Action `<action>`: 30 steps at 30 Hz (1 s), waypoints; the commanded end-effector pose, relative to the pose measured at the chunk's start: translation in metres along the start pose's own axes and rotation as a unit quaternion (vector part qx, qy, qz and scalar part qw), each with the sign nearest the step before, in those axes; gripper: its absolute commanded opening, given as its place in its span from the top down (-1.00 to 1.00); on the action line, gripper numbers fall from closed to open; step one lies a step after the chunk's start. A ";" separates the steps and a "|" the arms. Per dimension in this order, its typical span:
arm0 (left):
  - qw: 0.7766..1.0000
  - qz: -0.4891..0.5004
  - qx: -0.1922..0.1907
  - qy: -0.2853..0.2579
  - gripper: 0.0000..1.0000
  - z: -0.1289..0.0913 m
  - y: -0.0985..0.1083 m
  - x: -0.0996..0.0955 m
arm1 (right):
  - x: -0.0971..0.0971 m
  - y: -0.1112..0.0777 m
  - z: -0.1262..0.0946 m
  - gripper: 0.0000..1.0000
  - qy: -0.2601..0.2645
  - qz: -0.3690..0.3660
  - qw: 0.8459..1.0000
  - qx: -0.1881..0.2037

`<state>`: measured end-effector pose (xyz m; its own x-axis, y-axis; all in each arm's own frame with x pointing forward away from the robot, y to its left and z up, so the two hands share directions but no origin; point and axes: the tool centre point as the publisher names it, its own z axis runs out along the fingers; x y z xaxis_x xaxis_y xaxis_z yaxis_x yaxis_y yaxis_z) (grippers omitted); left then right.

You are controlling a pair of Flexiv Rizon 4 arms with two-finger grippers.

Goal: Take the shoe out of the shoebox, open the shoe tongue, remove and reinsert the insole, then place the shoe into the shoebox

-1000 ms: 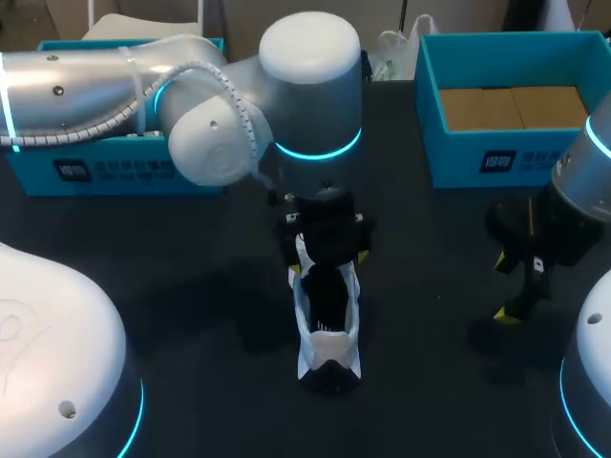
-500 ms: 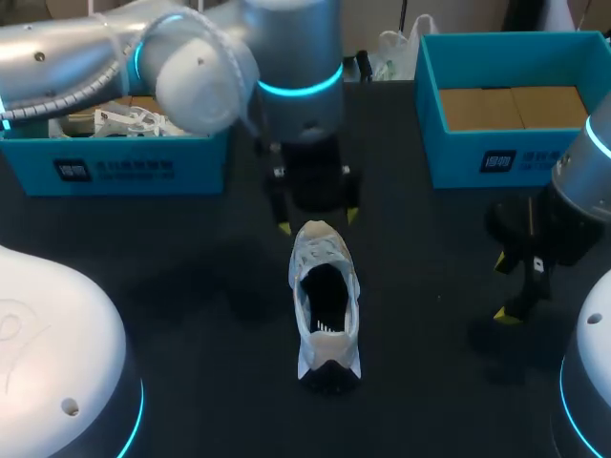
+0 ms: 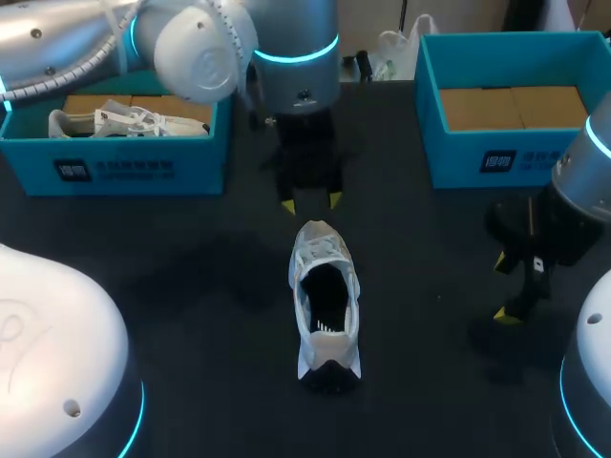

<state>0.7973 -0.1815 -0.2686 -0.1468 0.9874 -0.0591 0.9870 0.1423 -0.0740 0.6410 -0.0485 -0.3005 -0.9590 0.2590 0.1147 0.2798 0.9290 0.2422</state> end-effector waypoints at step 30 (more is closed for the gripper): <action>0.997 0.041 0.070 0.013 0.46 0.045 -0.058 0.003 | 0.001 0.000 0.000 -1.00 -0.002 0.001 1.000 0.000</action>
<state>0.7400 -0.1925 -0.3024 -0.0630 0.9975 -0.0317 0.9781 0.0554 -0.2008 0.6410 -0.0486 -0.3005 -0.9590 0.2591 0.1146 0.2800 0.9290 0.2422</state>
